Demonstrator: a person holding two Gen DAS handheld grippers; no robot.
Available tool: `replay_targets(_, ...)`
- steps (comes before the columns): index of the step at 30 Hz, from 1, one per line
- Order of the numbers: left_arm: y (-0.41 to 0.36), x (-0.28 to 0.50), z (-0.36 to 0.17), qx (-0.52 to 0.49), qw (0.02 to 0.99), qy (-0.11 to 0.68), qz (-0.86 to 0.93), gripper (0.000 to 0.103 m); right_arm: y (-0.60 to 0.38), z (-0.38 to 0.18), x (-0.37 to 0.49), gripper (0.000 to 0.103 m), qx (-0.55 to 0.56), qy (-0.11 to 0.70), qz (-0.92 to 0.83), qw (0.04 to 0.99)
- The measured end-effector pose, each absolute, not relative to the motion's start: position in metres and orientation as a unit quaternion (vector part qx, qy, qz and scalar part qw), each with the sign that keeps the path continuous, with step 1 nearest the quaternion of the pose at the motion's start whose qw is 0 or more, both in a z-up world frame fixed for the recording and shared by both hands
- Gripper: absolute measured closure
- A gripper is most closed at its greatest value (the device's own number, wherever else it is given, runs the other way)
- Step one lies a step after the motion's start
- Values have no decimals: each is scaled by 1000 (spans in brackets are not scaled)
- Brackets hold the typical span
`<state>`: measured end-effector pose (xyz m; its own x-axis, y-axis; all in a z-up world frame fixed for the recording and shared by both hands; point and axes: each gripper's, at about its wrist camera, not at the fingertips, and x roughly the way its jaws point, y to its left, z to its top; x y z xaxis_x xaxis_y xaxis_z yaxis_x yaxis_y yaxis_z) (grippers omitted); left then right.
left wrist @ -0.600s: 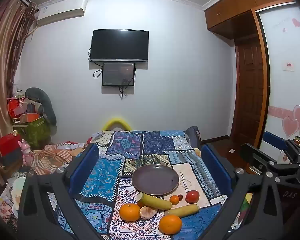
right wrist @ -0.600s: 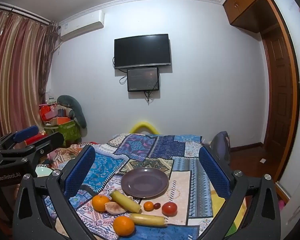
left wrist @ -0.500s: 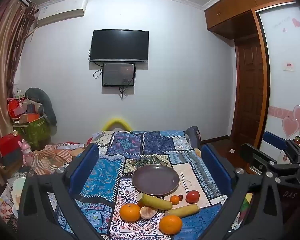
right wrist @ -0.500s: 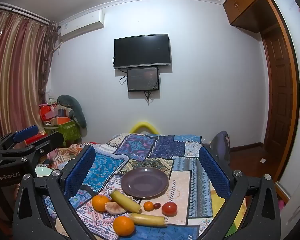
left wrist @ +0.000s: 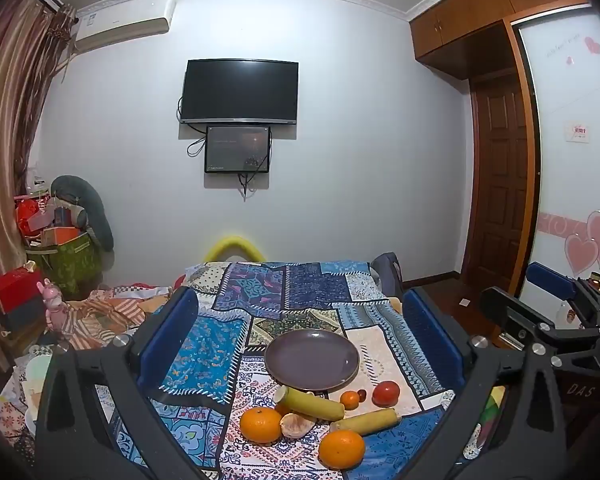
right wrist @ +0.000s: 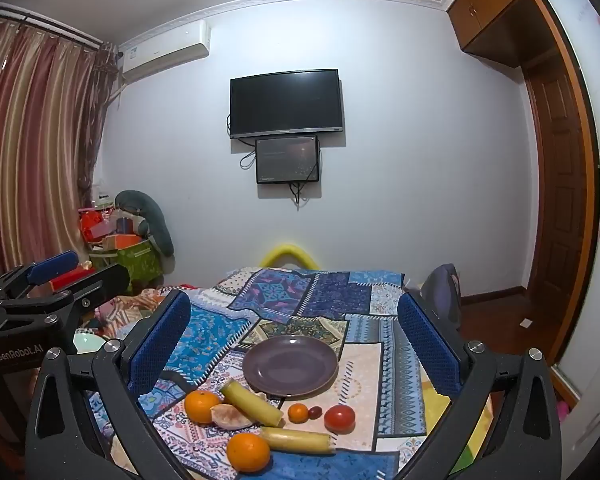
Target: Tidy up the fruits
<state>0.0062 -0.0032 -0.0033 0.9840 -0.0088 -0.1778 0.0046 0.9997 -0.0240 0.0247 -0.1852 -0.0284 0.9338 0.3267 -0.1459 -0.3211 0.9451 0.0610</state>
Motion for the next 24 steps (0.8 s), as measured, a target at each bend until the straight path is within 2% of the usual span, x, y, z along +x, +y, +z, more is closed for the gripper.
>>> replay_targets(10, 3, 13, -10, -18, 995, 100, -5, 0, -179, -34, 24, 0, 13, 89, 161, 983)
replay_targets(14, 13, 22, -19, -22, 993, 116, -1, 0, -179, -45, 42, 0, 3, 123, 156, 980)
replay_targets(24, 60, 67, -70, -35, 972, 231, 14, 0, -178, -89, 73, 0, -19, 225, 171, 959)
